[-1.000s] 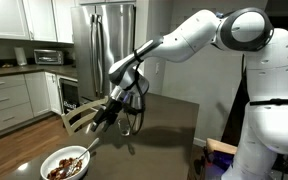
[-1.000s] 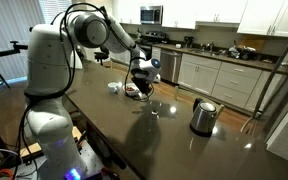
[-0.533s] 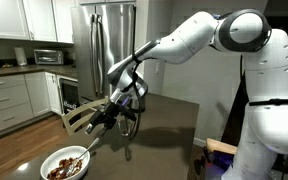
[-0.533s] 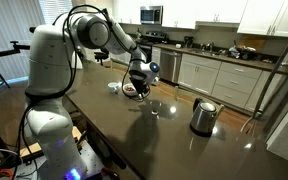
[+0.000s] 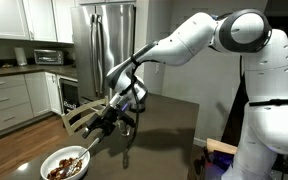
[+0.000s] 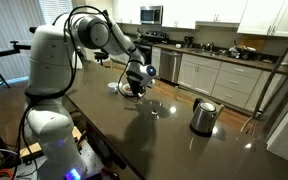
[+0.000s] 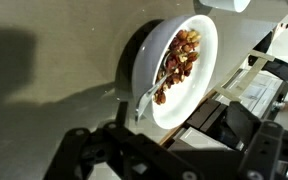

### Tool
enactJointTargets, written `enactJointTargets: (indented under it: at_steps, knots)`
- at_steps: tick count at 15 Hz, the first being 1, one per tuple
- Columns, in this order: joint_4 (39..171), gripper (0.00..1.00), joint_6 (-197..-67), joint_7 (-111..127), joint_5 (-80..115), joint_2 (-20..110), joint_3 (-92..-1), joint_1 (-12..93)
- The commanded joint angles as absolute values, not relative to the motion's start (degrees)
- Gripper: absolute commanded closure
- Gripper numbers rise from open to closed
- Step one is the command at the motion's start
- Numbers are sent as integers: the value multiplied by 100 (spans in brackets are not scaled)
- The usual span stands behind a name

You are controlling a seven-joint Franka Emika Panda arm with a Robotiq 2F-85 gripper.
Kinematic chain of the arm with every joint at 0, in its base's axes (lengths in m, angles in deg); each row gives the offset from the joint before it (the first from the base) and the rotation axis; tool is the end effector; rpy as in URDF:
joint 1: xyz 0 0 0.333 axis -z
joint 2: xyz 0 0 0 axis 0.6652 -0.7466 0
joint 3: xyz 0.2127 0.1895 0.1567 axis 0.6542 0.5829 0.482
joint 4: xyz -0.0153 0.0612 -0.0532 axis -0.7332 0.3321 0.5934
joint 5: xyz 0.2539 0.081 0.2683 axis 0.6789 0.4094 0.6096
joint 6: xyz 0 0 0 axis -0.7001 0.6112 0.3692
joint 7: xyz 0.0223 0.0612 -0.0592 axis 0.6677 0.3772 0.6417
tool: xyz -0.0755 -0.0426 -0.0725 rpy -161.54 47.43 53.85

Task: Scoop a spoonful of things from the bowl and put them in the glass

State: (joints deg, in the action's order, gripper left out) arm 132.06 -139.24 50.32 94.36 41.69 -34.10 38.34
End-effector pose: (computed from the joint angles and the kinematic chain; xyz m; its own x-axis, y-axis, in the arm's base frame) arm 0.5719 0.1184 0.2807 0.9629 -0.2451 0.1127 -0.0883 -0.6810 -0.7270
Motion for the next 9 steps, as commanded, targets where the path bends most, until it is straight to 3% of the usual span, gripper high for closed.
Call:
enactJointTargets:
  at_steps: [1,6,7,9]
  knots:
    - [13359,0,-13945,5135,9883,4258,-3379,3749]
    - [13472,0,-14023,5182,10313,4276,-3386,3600]
    - [13493,17,-14038,5218,10406,4283,-3387,3582]
    - [13522,32,-14092,5270,10567,4301,-3411,3536]
